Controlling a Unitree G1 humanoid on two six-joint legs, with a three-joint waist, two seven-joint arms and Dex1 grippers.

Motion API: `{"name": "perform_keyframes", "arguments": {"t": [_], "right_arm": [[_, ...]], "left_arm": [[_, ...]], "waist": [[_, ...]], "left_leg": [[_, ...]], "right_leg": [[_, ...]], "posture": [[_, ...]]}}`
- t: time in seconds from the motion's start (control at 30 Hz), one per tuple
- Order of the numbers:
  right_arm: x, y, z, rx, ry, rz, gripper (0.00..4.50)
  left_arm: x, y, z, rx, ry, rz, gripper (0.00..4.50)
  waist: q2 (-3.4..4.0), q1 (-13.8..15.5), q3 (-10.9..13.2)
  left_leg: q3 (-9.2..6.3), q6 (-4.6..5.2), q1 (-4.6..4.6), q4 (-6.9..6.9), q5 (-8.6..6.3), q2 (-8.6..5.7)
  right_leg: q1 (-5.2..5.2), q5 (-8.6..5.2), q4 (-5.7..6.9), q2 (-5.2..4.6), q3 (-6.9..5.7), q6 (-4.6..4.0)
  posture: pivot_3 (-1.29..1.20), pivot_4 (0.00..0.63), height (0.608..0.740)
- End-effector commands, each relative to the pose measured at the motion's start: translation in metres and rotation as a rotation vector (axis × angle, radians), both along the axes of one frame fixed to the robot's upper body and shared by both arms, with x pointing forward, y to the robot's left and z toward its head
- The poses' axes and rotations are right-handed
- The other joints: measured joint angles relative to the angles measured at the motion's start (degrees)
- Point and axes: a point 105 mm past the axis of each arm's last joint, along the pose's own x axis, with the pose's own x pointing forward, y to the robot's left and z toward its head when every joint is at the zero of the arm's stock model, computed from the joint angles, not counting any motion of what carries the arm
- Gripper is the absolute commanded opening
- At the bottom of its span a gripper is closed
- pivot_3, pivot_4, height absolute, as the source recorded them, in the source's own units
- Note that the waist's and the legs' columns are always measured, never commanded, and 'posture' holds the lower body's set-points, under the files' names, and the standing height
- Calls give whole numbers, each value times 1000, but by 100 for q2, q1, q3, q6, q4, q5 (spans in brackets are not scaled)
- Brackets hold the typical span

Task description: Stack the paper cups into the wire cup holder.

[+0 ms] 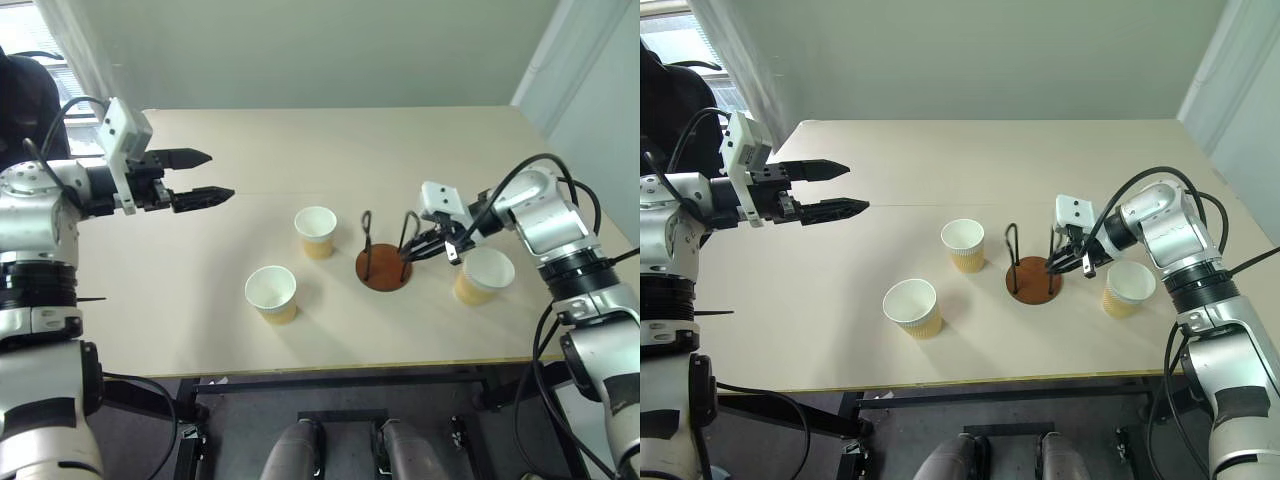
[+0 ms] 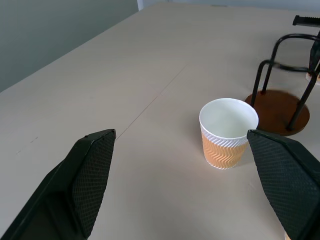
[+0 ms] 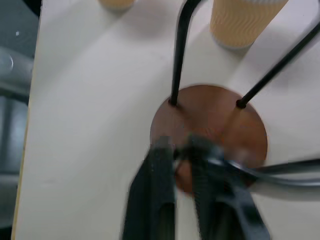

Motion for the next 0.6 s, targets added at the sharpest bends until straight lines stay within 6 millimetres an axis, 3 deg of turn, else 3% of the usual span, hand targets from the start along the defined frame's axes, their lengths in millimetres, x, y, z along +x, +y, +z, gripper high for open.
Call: {"name": "perform_keyframes", "arguments": {"t": [0.03, 0.27, 0.6], "right_arm": [[1, -3, 8, -17, -37, 13, 1854], [10, -10, 11, -25, -89, -24, 4377], [17, -12, 18, -3, -135, -56, 4471]], "left_arm": [[-4, 0, 18, 12, -59, -3, 4500], [-2, -2, 17, 6, -59, -7, 4500], [2, -6, 16, -2, -61, -19, 4500]], "waist": [[0, 0, 0], [0, -1, 0], [-1, -1, 0]], "left_leg": [[0, 0, 0, 0, 0, 0], [0, 1, 0, 1, 1, 0], [0, 2, 0, 1, 3, 0]], "right_leg": [[0, 0, 0, 0, 0, 0], [0, 2, 0, 0, 0, -2], [0, 3, 1, 0, -1, -4]], "posture": [[0, 150, 740], [0, 150, 740], [0, 150, 740]]}}
